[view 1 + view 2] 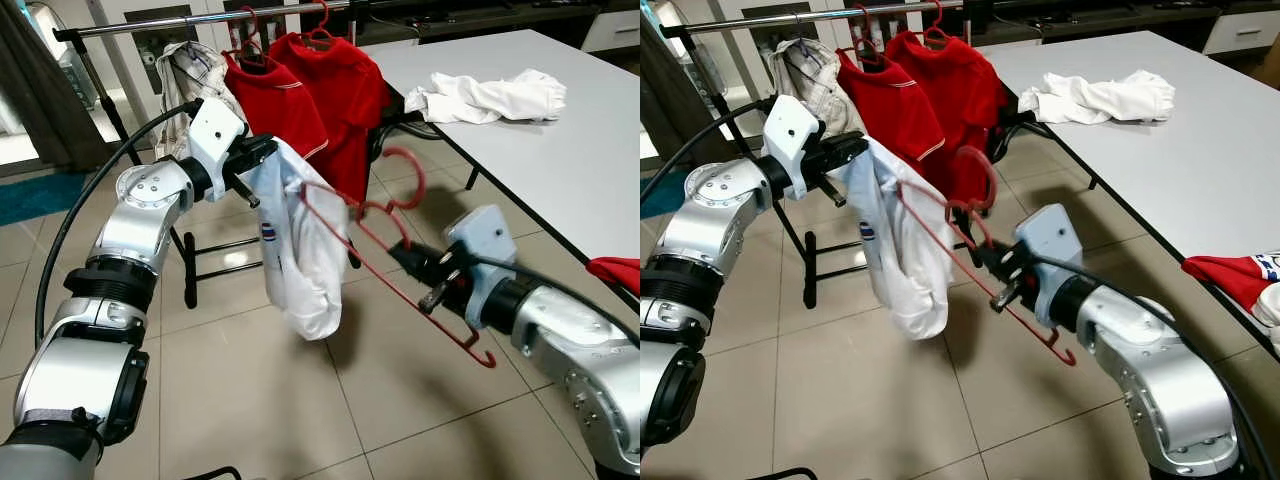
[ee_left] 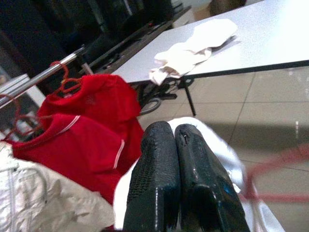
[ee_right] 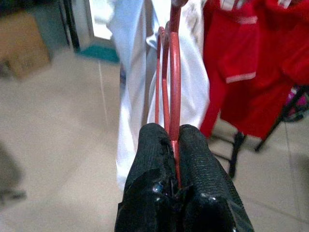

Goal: Hang hanger

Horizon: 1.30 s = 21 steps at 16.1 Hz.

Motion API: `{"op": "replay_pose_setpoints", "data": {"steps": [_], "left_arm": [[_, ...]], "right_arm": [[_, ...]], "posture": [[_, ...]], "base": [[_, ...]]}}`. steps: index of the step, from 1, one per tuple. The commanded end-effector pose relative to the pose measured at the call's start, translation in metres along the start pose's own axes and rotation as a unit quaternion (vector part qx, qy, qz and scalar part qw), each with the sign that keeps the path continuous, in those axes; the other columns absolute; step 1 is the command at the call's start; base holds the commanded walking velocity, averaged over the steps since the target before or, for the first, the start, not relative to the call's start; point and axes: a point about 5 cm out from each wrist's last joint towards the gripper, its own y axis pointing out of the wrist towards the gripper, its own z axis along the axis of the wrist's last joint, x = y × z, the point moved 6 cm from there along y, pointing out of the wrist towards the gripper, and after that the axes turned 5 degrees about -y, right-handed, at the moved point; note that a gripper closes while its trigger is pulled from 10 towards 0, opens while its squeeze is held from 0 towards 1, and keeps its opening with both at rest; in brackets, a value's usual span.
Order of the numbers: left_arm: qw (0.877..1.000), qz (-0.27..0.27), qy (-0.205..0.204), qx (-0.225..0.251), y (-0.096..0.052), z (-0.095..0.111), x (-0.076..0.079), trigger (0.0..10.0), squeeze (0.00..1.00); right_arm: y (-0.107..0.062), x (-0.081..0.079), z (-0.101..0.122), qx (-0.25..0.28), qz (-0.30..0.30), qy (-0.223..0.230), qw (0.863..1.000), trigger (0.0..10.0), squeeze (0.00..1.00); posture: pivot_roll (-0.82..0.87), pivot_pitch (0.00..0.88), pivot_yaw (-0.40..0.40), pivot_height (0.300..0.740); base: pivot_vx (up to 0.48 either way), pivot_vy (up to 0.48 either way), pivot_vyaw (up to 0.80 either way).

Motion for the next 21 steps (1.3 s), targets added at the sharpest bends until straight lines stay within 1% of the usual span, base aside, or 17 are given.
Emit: {"op": "replay_pose_setpoints", "data": {"steps": [1, 2, 3, 4, 5, 6, 7, 10, 11, 12, 13, 14, 15, 16, 17, 19, 21], "left_arm": [[1.000, 0.019, -0.002, 0.004, 0.000, 0.004, -0.008, 0.0, 0.00], [1.000, 0.025, -0.007, 0.012, 0.001, 0.007, -0.010, 0.0, 0.00], [0.999, 0.015, -0.021, 0.024, 0.002, 0.012, -0.006, 0.0, 0.00], [0.999, -0.006, -0.036, 0.032, 0.005, 0.014, 0.004, 0.0, 0.00], [0.999, -0.018, -0.038, 0.030, 0.006, 0.013, 0.011, 0.0, 0.00], [0.998, -0.030, -0.043, 0.022, 0.009, 0.006, 0.023, 0.0, 0.00], [0.998, -0.030, -0.050, 0.016, 0.010, 0.000, 0.029, 0.0, 0.00], [0.996, -0.035, -0.083, 0.024, 0.011, -0.002, 0.040, 0.0, 0.00], [0.993, -0.046, -0.101, 0.029, 0.011, -0.001, 0.048, 0.0, 0.00], [0.994, -0.044, -0.101, 0.027, 0.010, -0.001, 0.049, 0.0, 0.00], [0.997, -0.017, -0.074, 0.014, 0.008, -0.006, 0.037, 0.0, 0.00], [0.998, -0.008, -0.063, 0.009, 0.007, -0.007, 0.032, 0.0, 0.00], [0.999, 0.010, -0.039, -0.004, 0.004, -0.009, 0.021, 0.0, 0.00], [0.999, 0.019, -0.028, -0.010, 0.002, -0.009, 0.016, 0.0, 0.00], [0.999, 0.040, 0.001, -0.027, -0.003, -0.012, 0.003, 0.0, 0.00], [0.998, 0.052, 0.020, -0.041, -0.009, -0.015, -0.009, 0.0, 0.00], [0.999, 0.032, 0.006, -0.029, -0.011, -0.011, -0.010, 0.0, 0.00]], "right_arm": [[0.002, 0.004, -0.009, -0.032, -0.017, -0.024, 0.999, 10.0, 0.00], [0.004, 0.006, -0.024, -0.067, -0.031, -0.039, 0.997, 10.0, 0.00], [0.011, -0.002, -0.028, -0.071, -0.025, -0.037, 0.996, 10.0, 0.00], [0.026, -0.008, -0.022, -0.052, -0.034, -0.008, 0.998, 10.0, 0.00], [0.035, -0.008, -0.019, -0.040, -0.048, 0.008, 0.998, 10.0, 0.00], [0.049, -0.008, -0.007, -0.004, -0.071, 0.055, 0.996, 10.0, 0.00], [0.055, -0.011, 0.004, 0.028, -0.071, 0.085, 0.993, 10.0, 0.00], [0.057, -0.013, 0.014, 0.074, -0.075, 0.123, 0.987, 10.0, 0.00], [0.059, -0.016, 0.011, 0.067, -0.066, 0.119, 0.988, 10.0, 0.00], [0.060, -0.024, 0.000, 0.035, -0.042, 0.085, 0.995, 10.0, 0.00], [0.056, -0.029, -0.029, -0.037, -0.026, 0.018, 0.999, 10.0, 0.00], [0.054, -0.027, -0.038, -0.055, -0.029, 0.012, 0.998, 10.0, 0.00], [0.047, -0.022, -0.050, -0.082, -0.032, -0.001, 0.996, 10.0, 0.00], [0.044, -0.021, -0.053, -0.090, -0.031, -0.007, 0.995, 10.0, 0.00], [0.034, -0.015, -0.055, -0.094, -0.023, -0.018, 0.995, 10.0, 0.00], [0.019, -0.008, -0.047, -0.075, -0.007, -0.033, 0.997, 10.0, 0.00], [-0.001, -0.005, -0.022, -0.009, 0.025, -0.034, 0.999, 10.0, 0.00]], "posture": [[-0.13, 0.000, 0.096, 0.740], [-0.13, 0.000, 0.096, 0.740], [-0.14, 0.000, 0.101, 0.740], [-0.14, 0.000, 0.106, 0.740], [-0.14, 0.000, 0.106, 0.740], [-0.14, 0.000, 0.106, 0.740], [-0.14, 0.000, 0.106, 0.740], [-0.14, 0.000, 0.106, 0.740], [-0.14, 0.000, 0.106, 0.740], [-0.13, 0.000, 0.093, 0.740], [-0.13, 0.000, 0.093, 0.740], [-0.13, 0.000, 0.093, 0.740], [-0.13, 0.000, 0.095, 0.740], [-0.13, 0.000, 0.095, 0.740], [-0.13, 0.000, 0.095, 0.740], [-0.13, 0.000, 0.101, 0.740], [-0.13, 0.000, 0.101, 0.740]], "base": [[0.000, 0.000, 0.00], [0.000, 0.000, 0.00], [0.000, 0.000, 0.00], [0.000, 0.000, 0.00], [0.000, 0.000, 0.00], [0.000, 0.000, 0.00], [0.000, 0.000, 0.00], [0.000, 0.000, 0.00], [0.000, 0.000, 0.00], [0.000, 0.000, 0.00], [0.000, 0.000, 0.00], [0.000, 0.000, 0.00], [0.000, 0.000, 0.00], [0.000, 0.000, 0.00], [0.000, 0.000, 0.00], [0.000, 0.000, 0.00], [0.000, 0.000, 0.00]]}}
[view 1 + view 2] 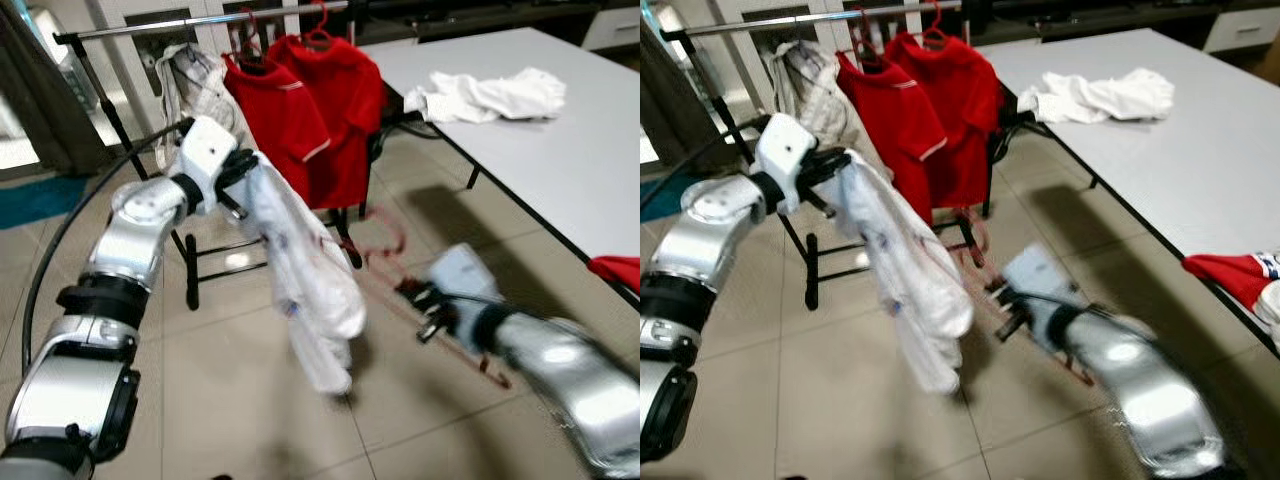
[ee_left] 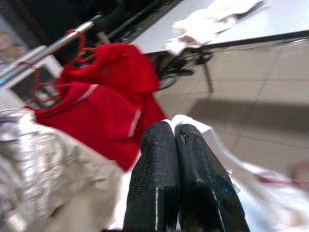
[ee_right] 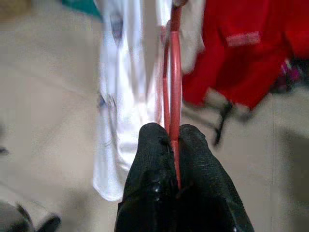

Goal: Hang hanger

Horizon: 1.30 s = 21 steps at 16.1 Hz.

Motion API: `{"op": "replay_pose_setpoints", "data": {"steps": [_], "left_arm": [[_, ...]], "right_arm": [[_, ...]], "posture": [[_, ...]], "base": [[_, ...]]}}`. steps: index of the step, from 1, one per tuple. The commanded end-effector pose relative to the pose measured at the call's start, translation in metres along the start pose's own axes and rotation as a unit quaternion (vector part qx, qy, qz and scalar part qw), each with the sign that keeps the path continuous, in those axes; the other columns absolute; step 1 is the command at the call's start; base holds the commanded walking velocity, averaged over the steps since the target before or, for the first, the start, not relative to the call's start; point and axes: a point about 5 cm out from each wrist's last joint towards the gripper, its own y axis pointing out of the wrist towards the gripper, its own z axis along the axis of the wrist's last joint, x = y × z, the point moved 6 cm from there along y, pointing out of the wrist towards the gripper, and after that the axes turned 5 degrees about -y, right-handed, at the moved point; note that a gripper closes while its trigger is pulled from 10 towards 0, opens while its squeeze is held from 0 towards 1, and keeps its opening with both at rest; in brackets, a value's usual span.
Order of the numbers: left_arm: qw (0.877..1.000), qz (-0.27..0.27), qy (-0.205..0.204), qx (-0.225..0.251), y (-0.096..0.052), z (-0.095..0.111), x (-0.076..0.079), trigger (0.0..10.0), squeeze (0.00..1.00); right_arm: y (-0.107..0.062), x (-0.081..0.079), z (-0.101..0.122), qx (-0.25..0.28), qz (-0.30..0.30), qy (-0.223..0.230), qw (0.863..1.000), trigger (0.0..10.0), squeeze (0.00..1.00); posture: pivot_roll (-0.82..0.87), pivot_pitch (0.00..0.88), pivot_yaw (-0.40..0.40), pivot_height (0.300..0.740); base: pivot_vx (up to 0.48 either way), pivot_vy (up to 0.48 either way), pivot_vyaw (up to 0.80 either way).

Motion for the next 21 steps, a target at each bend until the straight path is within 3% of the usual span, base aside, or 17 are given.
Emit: {"op": "replay_pose_setpoints", "data": {"steps": [1, 4, 9, 12, 17, 18, 20, 21], "left_arm": [[1.000, -0.016, 0.001, 0.025, -0.001, 0.015, -0.003, 0.0, 0.00], [0.997, -0.070, -0.008, 0.041, -0.001, 0.020, 0.010, 0.0, 0.00], [0.987, -0.147, -0.027, 0.060, -0.006, 0.025, 0.030, 0.0, 0.00], [0.984, -0.170, -0.028, 0.054, -0.010, 0.022, 0.035, 0.0, 0.00], [0.988, -0.148, -0.012, 0.038, -0.006, 0.018, 0.031, 0.0, 0.00], [0.993, -0.114, -0.008, 0.034, -0.003, 0.017, 0.024, 0.0, 0.00], [0.995, -0.083, -0.005, 0.048, -0.001, 0.022, 0.019, 0.0, 0.00], [0.995, -0.075, -0.006, 0.059, 0.001, 0.026, 0.020, 0.0, 0.00]], "right_arm": [[-0.009, -0.003, 0.019, 0.045, 0.020, -0.006, 0.999, 10.0, 0.00], [-0.020, -0.002, 0.028, 0.067, 0.036, -0.007, 0.997, 10.0, 0.00], [-0.012, -0.004, 0.034, 0.089, 0.028, 0.007, 0.996, 10.0, 0.00], [-0.006, 0.000, 0.039, 0.099, 0.007, 0.018, 0.995, 10.0, 0.00], [0.007, 0.009, 0.042, 0.097, -0.058, 0.049, 0.992, 10.0, 0.00], [0.015, 0.013, 0.040, 0.091, -0.101, 0.076, 0.988, 10.0, 0.00], [0.022, 0.012, 0.041, 0.090, -0.127, 0.090, 0.984, 10.0, 0.00], [0.025, 0.010, 0.041, 0.088, -0.139, 0.078, 0.983, 10.0, 0.00]], "posture": [[-0.13, 0.000, 0.106, 0.740], [-0.13, 0.000, 0.106, 0.740], [-0.13, 0.000, 0.100, 0.740], [-0.13, 0.000, 0.097, 0.740], [-0.13, 0.000, 0.097, 0.740], [-0.13, 0.000, 0.097, 0.740], [-0.13, 0.000, 0.102, 0.740], [-0.13, 0.000, 0.103, 0.740]], "base": [[0.000, 0.000, 0.00], [0.000, 0.000, 0.00], [0.000, 0.000, 0.00], [0.000, 0.000, 0.00], [0.000, 0.000, 0.00], [0.000, 0.000, 0.00], [0.000, 0.000, 0.00], [0.000, 0.000, 0.00]]}}
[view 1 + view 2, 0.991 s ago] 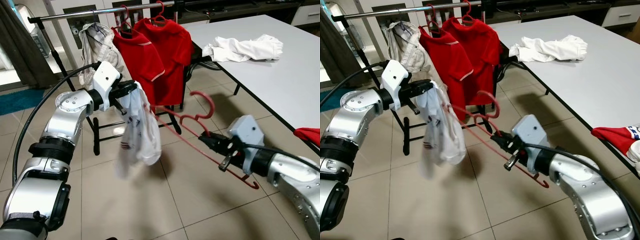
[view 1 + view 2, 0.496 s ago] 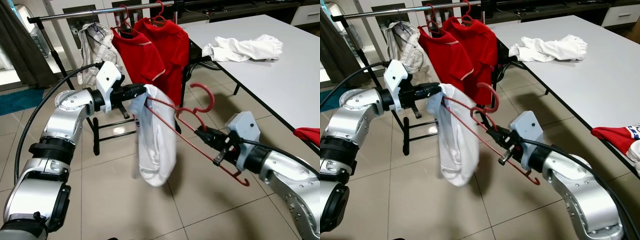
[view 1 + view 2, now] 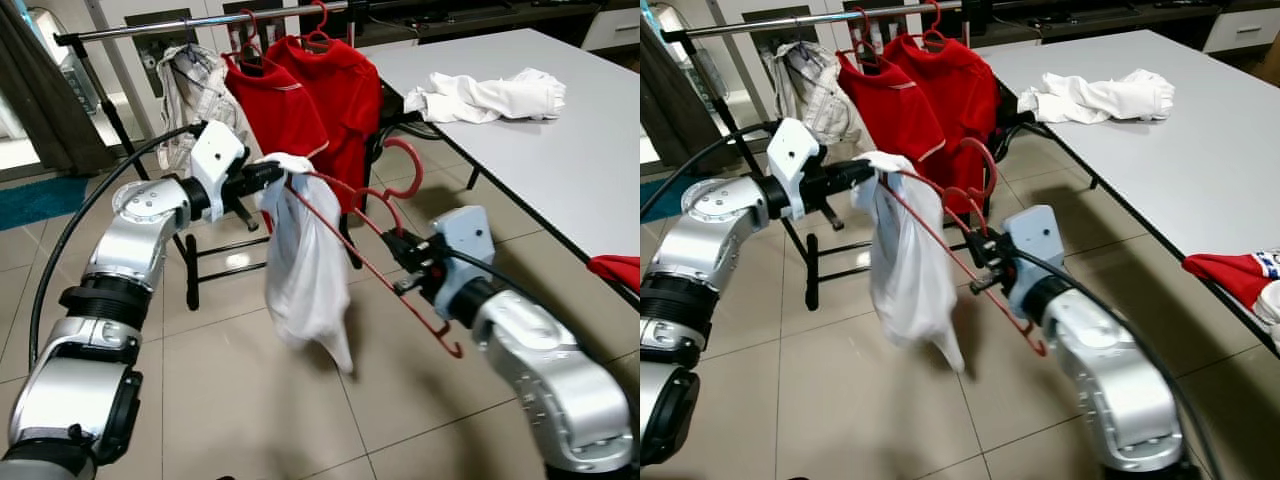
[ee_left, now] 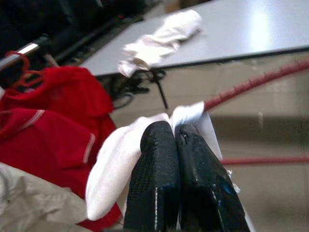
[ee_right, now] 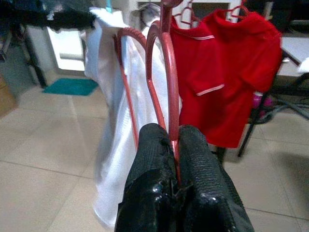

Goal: Hang hanger

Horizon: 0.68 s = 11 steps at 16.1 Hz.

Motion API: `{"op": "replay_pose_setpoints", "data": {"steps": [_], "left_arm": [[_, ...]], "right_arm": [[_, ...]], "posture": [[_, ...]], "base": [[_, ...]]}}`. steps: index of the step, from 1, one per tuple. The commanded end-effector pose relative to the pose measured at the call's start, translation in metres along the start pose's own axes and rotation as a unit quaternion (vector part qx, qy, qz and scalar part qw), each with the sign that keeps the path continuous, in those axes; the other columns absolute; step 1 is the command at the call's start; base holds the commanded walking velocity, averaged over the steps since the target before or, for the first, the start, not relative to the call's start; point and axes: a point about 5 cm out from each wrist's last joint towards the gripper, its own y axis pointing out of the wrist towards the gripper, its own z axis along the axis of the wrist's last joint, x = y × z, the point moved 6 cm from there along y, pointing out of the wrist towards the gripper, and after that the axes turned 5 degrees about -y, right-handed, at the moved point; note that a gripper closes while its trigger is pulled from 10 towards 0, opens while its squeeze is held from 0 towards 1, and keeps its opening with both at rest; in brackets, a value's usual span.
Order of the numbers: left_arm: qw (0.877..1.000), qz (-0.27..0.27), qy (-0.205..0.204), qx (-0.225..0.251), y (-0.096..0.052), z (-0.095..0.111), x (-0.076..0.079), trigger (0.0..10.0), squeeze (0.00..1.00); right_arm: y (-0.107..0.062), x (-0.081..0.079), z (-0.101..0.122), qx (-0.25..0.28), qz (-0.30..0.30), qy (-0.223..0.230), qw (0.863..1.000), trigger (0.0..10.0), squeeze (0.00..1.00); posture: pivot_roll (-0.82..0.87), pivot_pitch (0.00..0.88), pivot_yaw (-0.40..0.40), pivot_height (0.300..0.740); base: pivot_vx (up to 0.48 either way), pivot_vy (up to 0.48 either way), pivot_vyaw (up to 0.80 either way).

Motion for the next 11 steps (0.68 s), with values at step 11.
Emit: {"op": "replay_pose_setpoints", "data": {"steps": [11], "left_arm": [[0.985, 0.166, -0.024, 0.042, 0.009, 0.009, -0.009, 0.0, 0.00]], "right_arm": [[0.013, -0.005, -0.013, -0.018, -0.043, -0.115, 0.992, 10.0, 0.00]], "posture": [[-0.14, 0.000, 0.088, 0.740]], "base": [[0.000, 0.000, 0.00]]}}
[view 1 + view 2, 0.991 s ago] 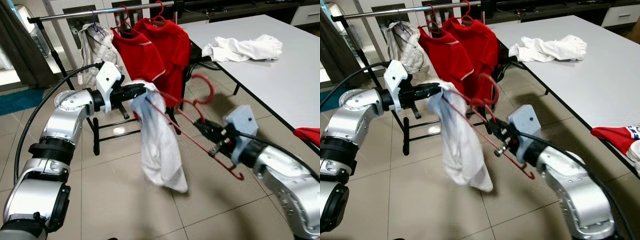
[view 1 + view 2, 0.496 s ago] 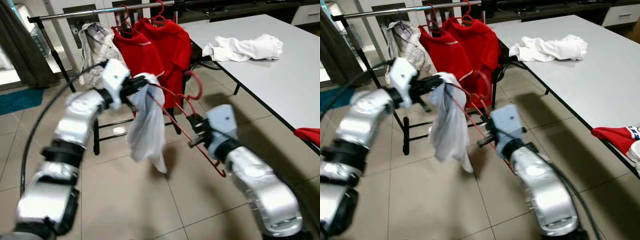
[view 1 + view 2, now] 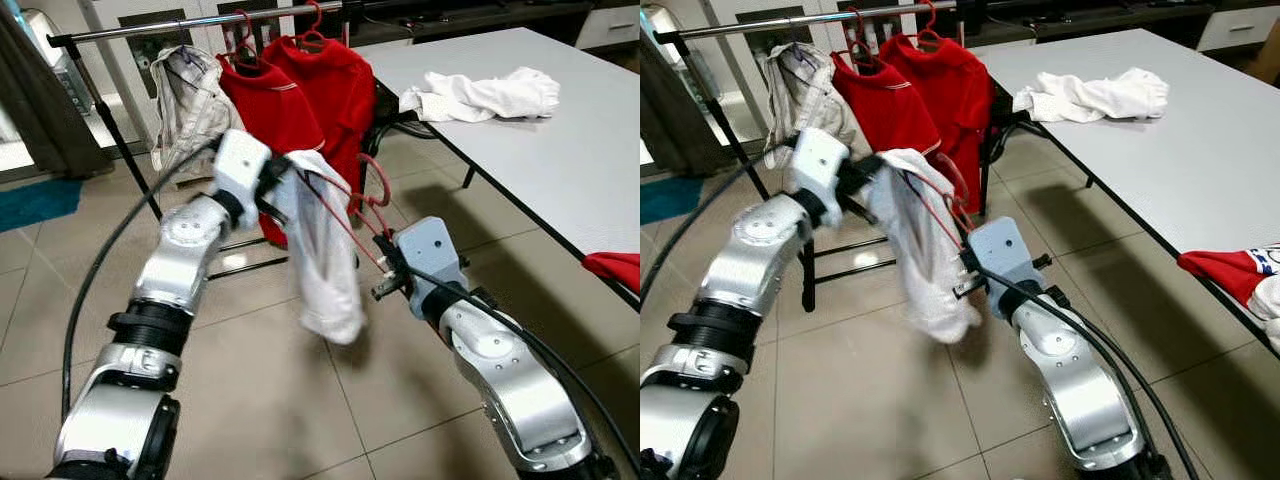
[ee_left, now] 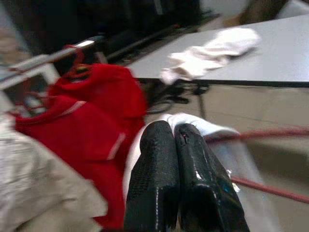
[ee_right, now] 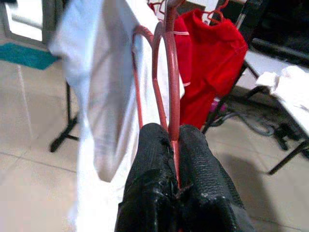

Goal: Hang hanger

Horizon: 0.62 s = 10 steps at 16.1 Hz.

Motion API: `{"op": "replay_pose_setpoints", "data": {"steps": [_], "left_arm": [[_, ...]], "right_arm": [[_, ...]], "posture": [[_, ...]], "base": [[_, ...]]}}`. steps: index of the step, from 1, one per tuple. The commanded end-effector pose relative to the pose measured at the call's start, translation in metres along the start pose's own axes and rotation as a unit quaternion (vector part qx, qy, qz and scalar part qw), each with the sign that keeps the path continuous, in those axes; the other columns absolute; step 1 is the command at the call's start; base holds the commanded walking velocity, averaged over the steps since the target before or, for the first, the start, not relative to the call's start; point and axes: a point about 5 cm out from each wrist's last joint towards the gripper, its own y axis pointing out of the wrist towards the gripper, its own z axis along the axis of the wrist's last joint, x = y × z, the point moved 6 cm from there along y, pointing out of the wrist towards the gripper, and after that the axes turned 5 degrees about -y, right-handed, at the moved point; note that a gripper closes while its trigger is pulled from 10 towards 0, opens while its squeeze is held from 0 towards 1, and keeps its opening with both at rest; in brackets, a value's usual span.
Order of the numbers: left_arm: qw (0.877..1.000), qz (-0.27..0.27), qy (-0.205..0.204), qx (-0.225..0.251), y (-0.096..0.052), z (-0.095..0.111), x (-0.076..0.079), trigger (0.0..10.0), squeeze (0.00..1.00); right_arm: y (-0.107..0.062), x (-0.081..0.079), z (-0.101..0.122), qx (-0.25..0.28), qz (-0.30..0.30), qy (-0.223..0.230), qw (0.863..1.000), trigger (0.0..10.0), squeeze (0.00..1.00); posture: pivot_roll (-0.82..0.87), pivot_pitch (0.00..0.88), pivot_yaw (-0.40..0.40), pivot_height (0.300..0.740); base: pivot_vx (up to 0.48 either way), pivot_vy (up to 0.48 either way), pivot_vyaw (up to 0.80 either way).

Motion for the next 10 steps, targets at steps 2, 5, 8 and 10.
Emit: {"op": "replay_pose_setpoints", "data": {"steps": [2, 5, 8, 10], "left_arm": [[0.995, 0.014, 0.095, 0.029, -0.003, 0.022, -0.017, 0.0, 0.00], [0.990, -0.074, 0.123, 0.011, -0.006, 0.012, 0.007, 0.0, 0.00], [0.990, -0.117, 0.080, 0.011, -0.006, 0.008, 0.026, 0.0, 0.00], [0.990, -0.119, 0.074, 0.013, -0.006, 0.007, 0.030, 0.0, 0.00]], "right_arm": [[0.000, 0.017, 0.009, 0.026, -0.046, 0.002, 0.999, 10.0, 0.00], [0.001, -0.008, 0.009, 0.041, 0.029, -0.032, 0.998, 10.0, 0.00], [-0.001, -0.033, -0.006, 0.018, 0.108, -0.043, 0.993, 10.0, 0.00], [0.002, -0.014, -0.004, 0.021, 0.050, -0.034, 0.998, 10.0, 0.00]], "posture": [[-0.13, 0.000, 0.084, 0.740], [-0.13, 0.000, 0.081, 0.740], [-0.14, 0.000, 0.081, 0.740], [-0.14, 0.000, 0.080, 0.740]], "base": [[0.000, 0.000, 0.00], [0.000, 0.000, 0.00], [0.000, 0.000, 0.00], [0.000, 0.000, 0.00]]}}
